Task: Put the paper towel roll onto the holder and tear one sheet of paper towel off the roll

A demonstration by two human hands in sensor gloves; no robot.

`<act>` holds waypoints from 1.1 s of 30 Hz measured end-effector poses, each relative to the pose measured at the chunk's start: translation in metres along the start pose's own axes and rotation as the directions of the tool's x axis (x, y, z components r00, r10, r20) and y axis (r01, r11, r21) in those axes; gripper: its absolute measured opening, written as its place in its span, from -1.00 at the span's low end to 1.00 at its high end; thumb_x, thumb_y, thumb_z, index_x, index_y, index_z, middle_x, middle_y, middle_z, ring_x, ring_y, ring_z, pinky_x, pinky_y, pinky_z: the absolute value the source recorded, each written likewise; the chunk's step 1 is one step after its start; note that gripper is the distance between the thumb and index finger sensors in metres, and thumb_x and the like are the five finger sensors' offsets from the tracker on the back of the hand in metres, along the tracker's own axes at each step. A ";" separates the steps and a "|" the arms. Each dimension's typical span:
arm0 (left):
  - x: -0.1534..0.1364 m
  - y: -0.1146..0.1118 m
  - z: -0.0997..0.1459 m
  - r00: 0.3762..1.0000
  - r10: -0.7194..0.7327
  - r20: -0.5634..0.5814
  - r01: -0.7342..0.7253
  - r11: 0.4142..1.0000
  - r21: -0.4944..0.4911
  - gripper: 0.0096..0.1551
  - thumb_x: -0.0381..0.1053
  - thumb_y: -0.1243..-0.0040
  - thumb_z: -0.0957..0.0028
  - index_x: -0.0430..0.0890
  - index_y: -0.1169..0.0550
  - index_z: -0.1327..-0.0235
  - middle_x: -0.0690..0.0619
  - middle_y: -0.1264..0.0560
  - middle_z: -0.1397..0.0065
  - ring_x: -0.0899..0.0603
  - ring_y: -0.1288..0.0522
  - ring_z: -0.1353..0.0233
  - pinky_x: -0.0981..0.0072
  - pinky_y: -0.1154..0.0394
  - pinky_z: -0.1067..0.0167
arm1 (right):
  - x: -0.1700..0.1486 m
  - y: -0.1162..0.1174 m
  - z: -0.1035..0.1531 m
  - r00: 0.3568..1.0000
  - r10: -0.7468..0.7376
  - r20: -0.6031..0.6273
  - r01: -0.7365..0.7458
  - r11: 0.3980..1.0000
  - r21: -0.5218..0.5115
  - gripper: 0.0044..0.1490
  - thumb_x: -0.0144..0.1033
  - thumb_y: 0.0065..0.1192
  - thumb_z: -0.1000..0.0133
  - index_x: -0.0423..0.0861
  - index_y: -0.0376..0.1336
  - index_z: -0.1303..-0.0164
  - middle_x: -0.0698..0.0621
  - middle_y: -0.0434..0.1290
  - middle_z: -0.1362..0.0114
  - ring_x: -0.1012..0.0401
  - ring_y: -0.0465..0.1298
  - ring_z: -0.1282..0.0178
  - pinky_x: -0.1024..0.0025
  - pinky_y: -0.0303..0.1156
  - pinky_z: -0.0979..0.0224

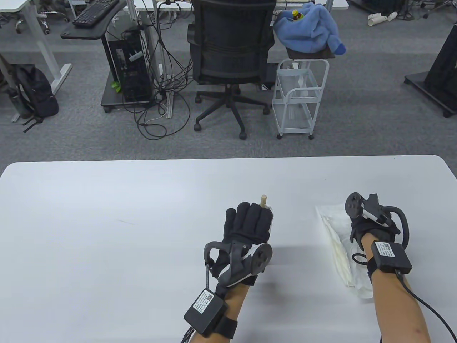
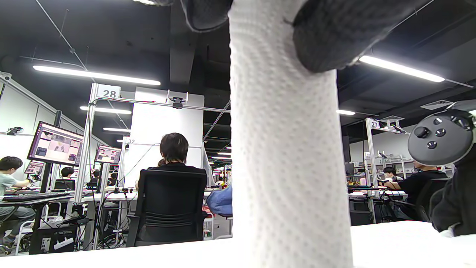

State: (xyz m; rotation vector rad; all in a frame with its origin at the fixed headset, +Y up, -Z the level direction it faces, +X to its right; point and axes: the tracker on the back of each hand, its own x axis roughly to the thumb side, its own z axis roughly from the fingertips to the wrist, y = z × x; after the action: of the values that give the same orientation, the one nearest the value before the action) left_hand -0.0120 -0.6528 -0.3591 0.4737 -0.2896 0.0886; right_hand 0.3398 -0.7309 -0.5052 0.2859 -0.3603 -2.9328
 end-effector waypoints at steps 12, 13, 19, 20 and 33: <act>-0.003 0.013 0.002 1.000 0.005 0.002 -0.005 0.998 -0.065 -0.14 0.18 -0.27 -0.04 0.21 -0.06 -0.49 0.14 -0.02 -0.61 -0.23 -0.09 -0.66 -0.21 -0.07 -0.56 | 0.007 -0.035 0.040 0.996 -0.077 0.043 0.083 0.986 -0.146 -0.02 0.22 0.09 -0.08 0.19 -0.26 -0.58 -0.12 -0.21 -0.69 -0.15 0.06 -0.61 -0.04 0.11 -0.50; -0.004 0.015 0.003 1.000 0.015 0.010 -0.015 0.999 -0.050 -0.10 0.18 -0.27 -0.03 0.18 -0.03 -0.50 0.12 0.01 -0.61 -0.23 -0.07 -0.67 -0.20 -0.07 -0.55 | 0.009 -0.039 0.047 0.996 -0.076 0.054 0.083 0.986 -0.146 -0.02 0.23 0.07 -0.08 0.21 -0.28 -0.57 -0.12 -0.24 -0.70 -0.16 0.02 -0.63 -0.07 0.07 -0.54; -0.017 0.048 0.017 0.998 0.055 -0.007 -0.055 0.998 0.014 -0.04 0.21 -0.24 -0.04 0.12 0.04 -0.52 0.06 0.07 -0.62 -0.25 -0.05 -0.67 -0.19 -0.10 -0.55 | 0.024 -0.046 0.089 0.959 -0.242 0.147 0.261 0.957 -0.129 -0.06 0.16 0.04 -0.12 0.21 -0.29 -0.59 -0.12 -0.36 -0.71 -0.18 -0.19 -0.72 -0.21 -0.13 -0.63; -0.022 0.052 0.022 0.998 0.059 -0.017 -0.059 0.998 0.010 -0.06 0.22 -0.22 -0.05 0.12 0.02 -0.53 0.06 0.04 -0.62 -0.26 -0.05 -0.67 -0.20 -0.09 -0.55 | 0.027 -0.044 0.097 0.944 -0.285 0.163 0.305 0.946 -0.113 -0.06 0.15 0.04 -0.12 0.21 -0.28 -0.59 -0.12 -0.37 -0.70 -0.19 -0.20 -0.72 -0.22 -0.15 -0.63; -0.086 0.049 0.093 0.979 0.121 -0.164 -0.126 0.992 -0.018 -0.22 0.21 -0.15 -0.08 0.12 -0.14 -0.52 0.04 -0.10 -0.62 -0.28 -0.12 -0.66 -0.27 -0.10 -0.53 | 0.053 -0.002 0.167 0.830 -0.446 0.335 0.497 0.865 -0.078 -0.07 0.12 0.03 -0.15 0.15 -0.27 -0.61 -0.15 -0.41 -0.69 -0.20 -0.30 -0.72 -0.26 -0.21 -0.63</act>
State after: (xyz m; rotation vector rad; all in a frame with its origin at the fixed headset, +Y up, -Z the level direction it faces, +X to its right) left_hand -0.1248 -0.6538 -0.2844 0.4175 -0.1598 0.2426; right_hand 0.2534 -0.7024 -0.3552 -0.1339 -0.0893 -3.4837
